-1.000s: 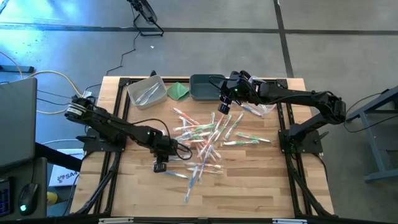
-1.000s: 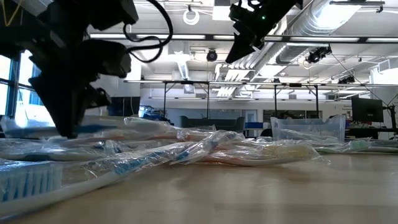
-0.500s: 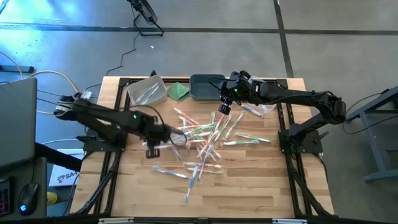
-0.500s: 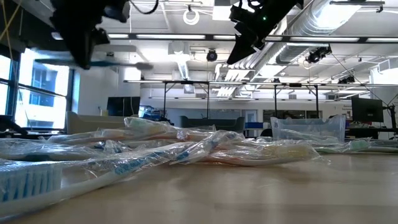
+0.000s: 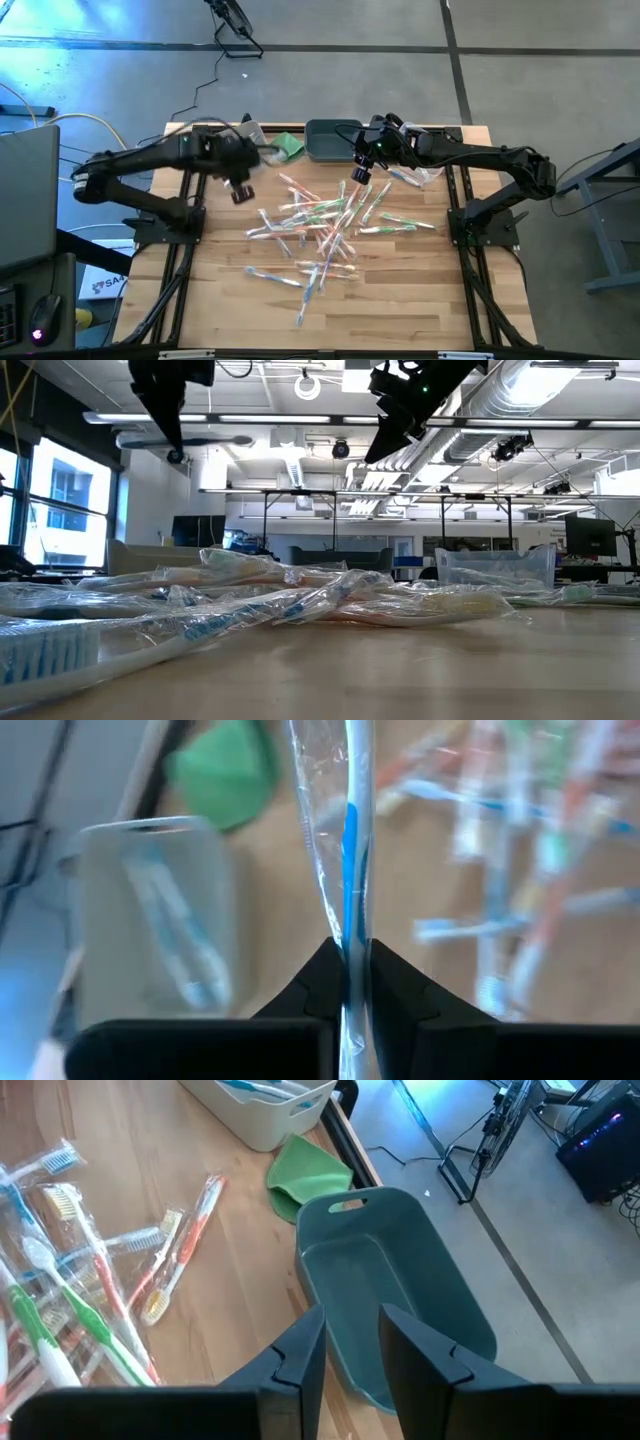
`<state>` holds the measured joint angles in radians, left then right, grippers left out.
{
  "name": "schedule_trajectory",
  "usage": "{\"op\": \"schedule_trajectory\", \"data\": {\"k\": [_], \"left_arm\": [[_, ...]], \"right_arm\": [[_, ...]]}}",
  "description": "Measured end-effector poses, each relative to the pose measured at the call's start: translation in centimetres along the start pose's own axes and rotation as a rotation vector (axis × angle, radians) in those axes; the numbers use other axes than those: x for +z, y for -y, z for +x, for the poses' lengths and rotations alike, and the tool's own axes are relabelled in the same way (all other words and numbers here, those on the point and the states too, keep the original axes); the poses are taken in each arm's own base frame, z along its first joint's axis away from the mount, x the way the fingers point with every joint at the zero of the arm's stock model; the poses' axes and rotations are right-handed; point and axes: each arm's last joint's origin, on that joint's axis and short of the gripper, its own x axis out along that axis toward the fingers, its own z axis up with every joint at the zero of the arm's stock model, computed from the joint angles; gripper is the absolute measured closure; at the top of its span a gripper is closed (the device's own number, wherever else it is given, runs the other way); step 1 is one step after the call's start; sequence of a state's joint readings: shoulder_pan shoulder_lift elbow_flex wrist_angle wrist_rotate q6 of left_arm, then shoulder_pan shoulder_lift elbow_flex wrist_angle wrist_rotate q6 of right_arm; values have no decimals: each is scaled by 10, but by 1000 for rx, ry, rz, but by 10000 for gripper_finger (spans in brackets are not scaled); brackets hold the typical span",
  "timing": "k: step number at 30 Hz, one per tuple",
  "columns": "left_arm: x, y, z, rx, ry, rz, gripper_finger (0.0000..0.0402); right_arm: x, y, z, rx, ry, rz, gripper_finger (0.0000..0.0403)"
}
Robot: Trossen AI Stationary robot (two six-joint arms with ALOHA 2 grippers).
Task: Pick & Place Toothbrushes
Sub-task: Put the blue toothbrush into the gray bin
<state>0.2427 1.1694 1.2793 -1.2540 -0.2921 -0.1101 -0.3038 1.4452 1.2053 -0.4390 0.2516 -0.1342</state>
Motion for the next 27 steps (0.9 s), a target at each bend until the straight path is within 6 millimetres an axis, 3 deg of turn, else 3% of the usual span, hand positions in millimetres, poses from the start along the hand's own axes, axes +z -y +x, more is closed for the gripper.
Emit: {"op": "schedule_trajectory", "data": {"k": [9,14,21,27], "left_arm": [[4,-62,12,297,-2,-199,379],[4,-89,30,348,58,-340,379],[-20,-108,68,329,-5,-441,379],[-34,-111,94,308,4,-491,378]], "right_arm": [[0,0,0,0,1,65,314],[0,0,0,-2,0,99,314],[-2,0,0,-1,-16,119,314],[-2,0,0,-1,-19,118,314]]}}
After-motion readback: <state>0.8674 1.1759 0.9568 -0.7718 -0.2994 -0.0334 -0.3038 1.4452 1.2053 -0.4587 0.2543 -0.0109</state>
